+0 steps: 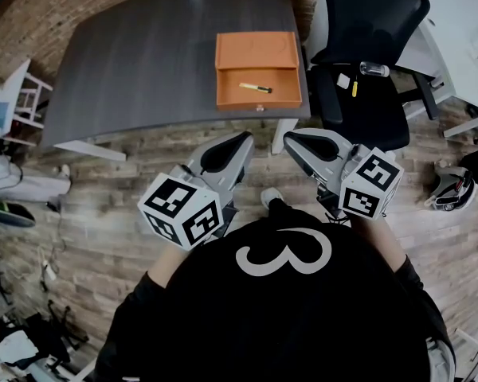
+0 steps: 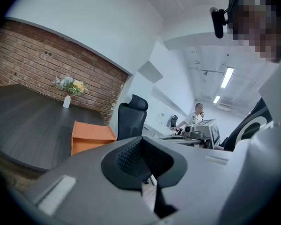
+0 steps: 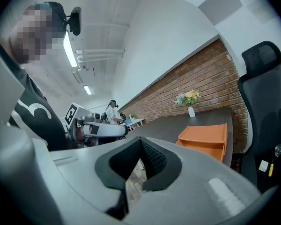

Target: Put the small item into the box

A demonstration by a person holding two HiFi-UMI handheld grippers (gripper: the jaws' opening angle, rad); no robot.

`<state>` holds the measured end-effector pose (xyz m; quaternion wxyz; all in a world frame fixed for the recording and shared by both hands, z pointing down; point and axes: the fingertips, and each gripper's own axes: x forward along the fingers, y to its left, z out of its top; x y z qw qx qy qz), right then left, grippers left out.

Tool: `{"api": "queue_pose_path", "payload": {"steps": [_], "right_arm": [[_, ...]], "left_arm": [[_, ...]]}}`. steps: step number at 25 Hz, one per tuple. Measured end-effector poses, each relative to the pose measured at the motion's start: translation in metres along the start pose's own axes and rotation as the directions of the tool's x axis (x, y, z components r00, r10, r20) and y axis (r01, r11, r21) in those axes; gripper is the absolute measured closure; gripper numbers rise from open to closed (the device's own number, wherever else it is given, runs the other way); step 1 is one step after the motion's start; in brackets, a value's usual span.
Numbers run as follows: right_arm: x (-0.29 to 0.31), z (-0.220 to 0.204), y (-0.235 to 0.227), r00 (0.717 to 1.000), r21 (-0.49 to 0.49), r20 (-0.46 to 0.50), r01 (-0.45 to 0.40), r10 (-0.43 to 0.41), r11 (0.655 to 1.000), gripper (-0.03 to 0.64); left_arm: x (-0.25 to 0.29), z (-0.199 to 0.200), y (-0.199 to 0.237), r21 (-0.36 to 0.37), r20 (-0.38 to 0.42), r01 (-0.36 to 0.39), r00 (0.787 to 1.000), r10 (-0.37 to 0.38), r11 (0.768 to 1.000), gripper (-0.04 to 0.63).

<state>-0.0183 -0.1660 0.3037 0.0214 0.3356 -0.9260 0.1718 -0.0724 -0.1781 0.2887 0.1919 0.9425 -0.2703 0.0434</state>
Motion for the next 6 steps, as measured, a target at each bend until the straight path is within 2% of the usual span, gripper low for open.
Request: {"api": "queue_pose_path", "payload": {"steps": [6], "right_arm": [[0.0009,0.0000,-0.0011,1.000,-0.003,-0.006,-0.005,0.005,1.000,0.615]], "left_arm": [[0.0030,0.0008,0.0008,-0.003,-0.001,-0.004,1.000,0.004,1.000,0.582]]}}
